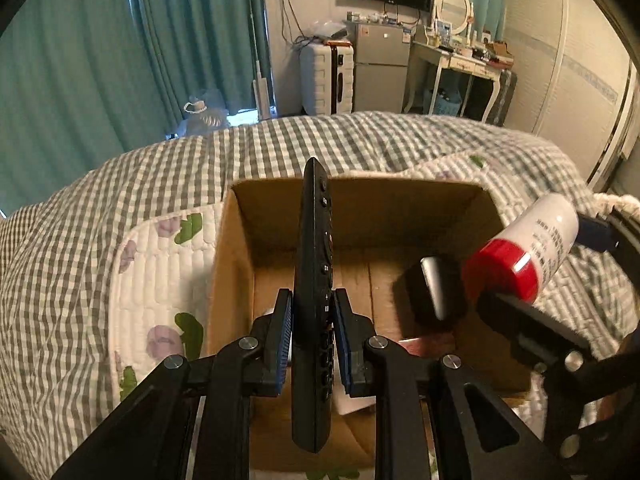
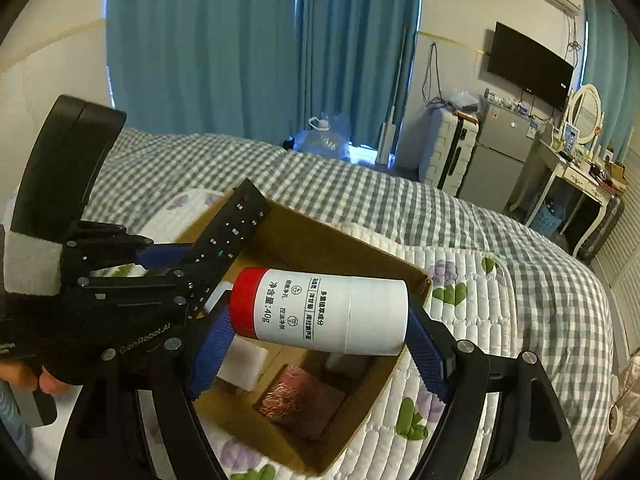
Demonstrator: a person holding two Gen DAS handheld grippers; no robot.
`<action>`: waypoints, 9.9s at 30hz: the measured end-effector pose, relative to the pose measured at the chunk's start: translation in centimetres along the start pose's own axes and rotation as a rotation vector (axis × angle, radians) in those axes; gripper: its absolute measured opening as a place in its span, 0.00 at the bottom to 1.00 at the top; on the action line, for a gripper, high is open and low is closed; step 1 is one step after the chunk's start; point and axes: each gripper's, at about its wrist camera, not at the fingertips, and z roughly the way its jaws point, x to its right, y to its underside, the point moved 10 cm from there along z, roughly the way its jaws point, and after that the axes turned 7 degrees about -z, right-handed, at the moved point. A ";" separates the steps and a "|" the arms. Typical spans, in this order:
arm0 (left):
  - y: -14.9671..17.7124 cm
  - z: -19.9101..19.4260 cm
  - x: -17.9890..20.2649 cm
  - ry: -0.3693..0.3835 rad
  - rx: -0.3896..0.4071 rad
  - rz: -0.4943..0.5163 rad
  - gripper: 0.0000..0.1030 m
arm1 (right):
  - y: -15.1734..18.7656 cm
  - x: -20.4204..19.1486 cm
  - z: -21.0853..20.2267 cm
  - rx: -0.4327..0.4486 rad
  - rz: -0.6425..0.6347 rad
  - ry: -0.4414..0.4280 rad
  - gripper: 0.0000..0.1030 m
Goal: Organize rigid objects
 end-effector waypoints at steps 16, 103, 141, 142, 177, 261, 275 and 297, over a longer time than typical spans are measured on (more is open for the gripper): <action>-1.9 -3.8 -3.8 -0.066 0.128 -0.052 0.55 | -0.1 1.5 3.4 -0.018 0.078 -0.032 0.77; 27.3 -11.0 8.3 0.083 -0.094 -0.101 0.89 | 23.3 -7.3 -17.6 -0.227 0.115 0.092 0.42; 21.0 -15.8 6.6 0.036 0.094 -0.065 0.39 | 19.7 -6.6 -19.2 -0.122 0.120 0.087 0.41; 20.4 -16.1 6.2 0.031 0.104 -0.070 0.39 | 19.1 -6.6 -19.3 -0.112 0.116 0.086 0.41; -1.7 -0.5 0.2 -0.002 0.117 -0.071 0.39 | -1.4 1.8 -1.5 -0.044 -0.003 0.048 0.41; 4.8 -15.7 -4.7 -0.058 0.533 -0.162 1.00 | 5.7 -0.3 -11.0 0.208 0.182 0.303 1.00; 5.0 -14.9 -4.9 -0.053 0.512 -0.170 1.00 | 5.6 0.3 -11.4 0.213 0.199 0.313 1.00; 5.2 -14.1 -5.5 -0.057 0.485 -0.190 1.00 | 5.9 -0.1 -10.6 0.181 0.165 0.336 1.00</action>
